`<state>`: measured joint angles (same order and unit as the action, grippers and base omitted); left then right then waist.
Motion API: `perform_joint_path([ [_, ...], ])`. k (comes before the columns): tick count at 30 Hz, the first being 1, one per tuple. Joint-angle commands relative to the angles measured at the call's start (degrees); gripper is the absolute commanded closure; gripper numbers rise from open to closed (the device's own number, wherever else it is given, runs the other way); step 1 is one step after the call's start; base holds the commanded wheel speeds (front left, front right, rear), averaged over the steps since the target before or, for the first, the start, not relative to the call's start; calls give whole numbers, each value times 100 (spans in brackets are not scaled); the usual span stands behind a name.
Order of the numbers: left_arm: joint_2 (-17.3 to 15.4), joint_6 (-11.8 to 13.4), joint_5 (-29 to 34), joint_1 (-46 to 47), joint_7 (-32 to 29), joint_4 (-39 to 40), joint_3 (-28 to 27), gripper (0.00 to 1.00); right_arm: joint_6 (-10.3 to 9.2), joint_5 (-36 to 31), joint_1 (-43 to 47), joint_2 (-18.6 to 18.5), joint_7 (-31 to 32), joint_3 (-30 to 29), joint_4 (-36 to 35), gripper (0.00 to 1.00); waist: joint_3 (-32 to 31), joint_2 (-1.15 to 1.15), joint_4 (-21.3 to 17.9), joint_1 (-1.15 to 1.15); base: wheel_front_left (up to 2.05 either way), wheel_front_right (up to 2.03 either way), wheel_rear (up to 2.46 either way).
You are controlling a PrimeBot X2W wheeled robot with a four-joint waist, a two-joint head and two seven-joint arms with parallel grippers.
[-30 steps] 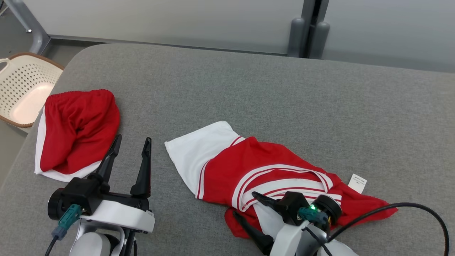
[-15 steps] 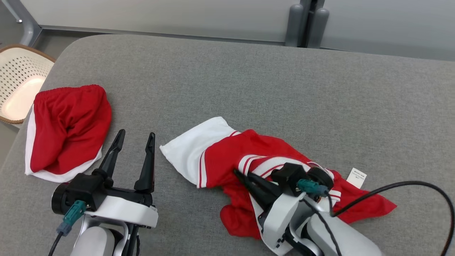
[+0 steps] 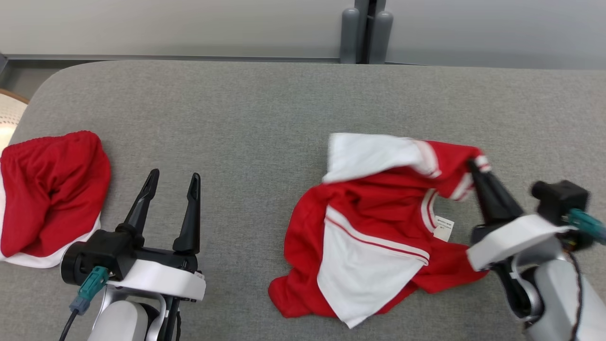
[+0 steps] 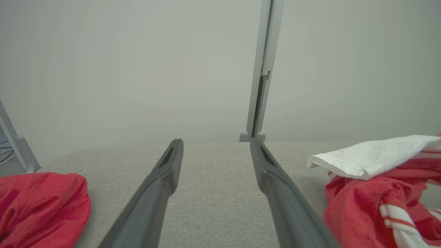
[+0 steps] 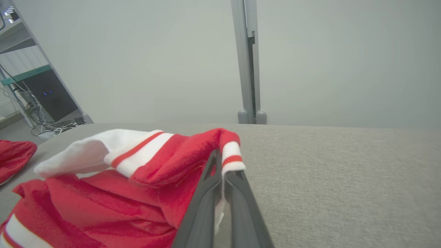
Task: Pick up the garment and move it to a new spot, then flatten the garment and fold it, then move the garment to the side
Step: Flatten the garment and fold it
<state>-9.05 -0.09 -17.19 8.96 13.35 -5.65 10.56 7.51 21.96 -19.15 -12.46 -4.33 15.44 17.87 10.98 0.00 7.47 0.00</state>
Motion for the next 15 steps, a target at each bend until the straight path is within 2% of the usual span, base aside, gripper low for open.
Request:
perform_joint_path([
  [1,-32,27,-15,62,3,20,3,0,-3,16,146,19,50,-279,0,100,12,0,-55,0,0,0,0],
  [6,-52,38,-13,108,-20,40,37,0,-3,-30,566,196,225,-1316,148,100,54,0,-155,0,0,0,0],
  [7,-51,48,-15,115,-20,48,36,0,-2,10,638,255,236,-1457,175,97,64,0,-175,0,0,0,0],
  [8,-53,59,-15,115,-18,53,39,0,-3,8,710,300,227,-1586,209,60,70,0,-194,0,0,0,0],
  [9,-59,63,-16,109,-18,51,41,0,-3,-41,785,313,223,-1685,238,2,72,0,-211,0,0,0,0],
  [15,-103,115,-45,18,2,62,-4,0,-2,-324,1090,363,-209,-2058,-198,0,41,0,-317,0,0,0,0],
])
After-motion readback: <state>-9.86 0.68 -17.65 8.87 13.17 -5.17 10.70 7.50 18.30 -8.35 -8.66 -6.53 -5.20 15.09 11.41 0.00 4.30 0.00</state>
